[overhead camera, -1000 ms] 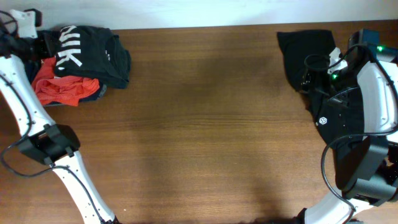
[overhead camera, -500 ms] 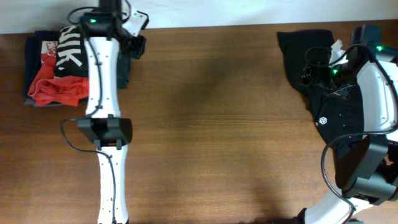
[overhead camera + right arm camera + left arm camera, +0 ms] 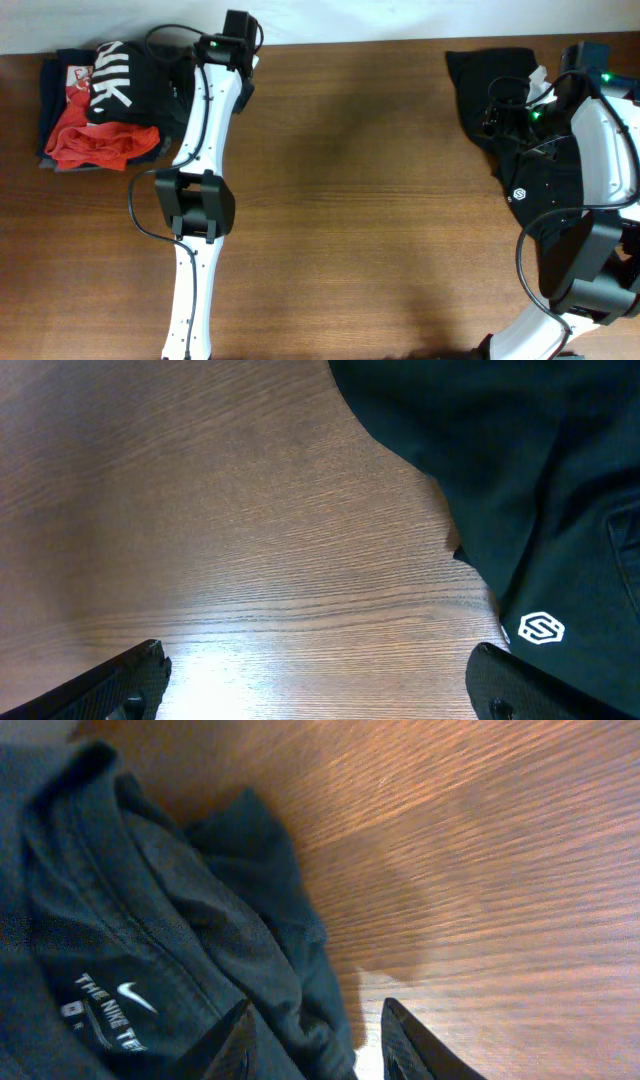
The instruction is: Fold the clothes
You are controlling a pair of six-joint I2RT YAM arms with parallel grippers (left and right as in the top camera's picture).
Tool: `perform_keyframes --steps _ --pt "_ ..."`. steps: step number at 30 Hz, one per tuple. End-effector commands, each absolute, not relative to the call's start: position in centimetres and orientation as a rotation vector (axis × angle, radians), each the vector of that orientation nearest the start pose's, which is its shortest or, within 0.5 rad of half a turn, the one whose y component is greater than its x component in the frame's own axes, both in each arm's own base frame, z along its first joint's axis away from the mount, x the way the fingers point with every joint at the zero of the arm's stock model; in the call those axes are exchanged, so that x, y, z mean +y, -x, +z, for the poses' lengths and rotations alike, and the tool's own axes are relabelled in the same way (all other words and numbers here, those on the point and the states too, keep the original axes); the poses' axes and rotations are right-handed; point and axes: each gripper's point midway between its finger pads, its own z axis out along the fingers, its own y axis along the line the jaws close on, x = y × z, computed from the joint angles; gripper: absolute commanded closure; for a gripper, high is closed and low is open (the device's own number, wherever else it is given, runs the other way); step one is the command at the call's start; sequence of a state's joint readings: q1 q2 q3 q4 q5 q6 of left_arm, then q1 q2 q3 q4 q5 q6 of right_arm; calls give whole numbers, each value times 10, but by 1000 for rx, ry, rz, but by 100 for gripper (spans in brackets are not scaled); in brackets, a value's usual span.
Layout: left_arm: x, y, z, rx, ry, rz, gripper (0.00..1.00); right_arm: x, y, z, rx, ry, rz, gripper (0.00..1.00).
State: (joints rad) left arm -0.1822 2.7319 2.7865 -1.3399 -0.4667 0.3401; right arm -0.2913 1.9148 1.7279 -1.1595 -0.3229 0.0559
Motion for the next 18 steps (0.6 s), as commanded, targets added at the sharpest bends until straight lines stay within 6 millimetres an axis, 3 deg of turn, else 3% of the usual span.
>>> perform_keyframes --steps 1,5,18 --pt "-6 -572 67 2735 -591 884 59 -63 -414 147 2815 -435 444 1" --pt "8 -579 64 2693 -506 997 59 -63 -411 147 2827 -440 448 1" --pt "43 -578 18 2767 -437 1005 59 -61 -404 145 2853 -452 458 1"
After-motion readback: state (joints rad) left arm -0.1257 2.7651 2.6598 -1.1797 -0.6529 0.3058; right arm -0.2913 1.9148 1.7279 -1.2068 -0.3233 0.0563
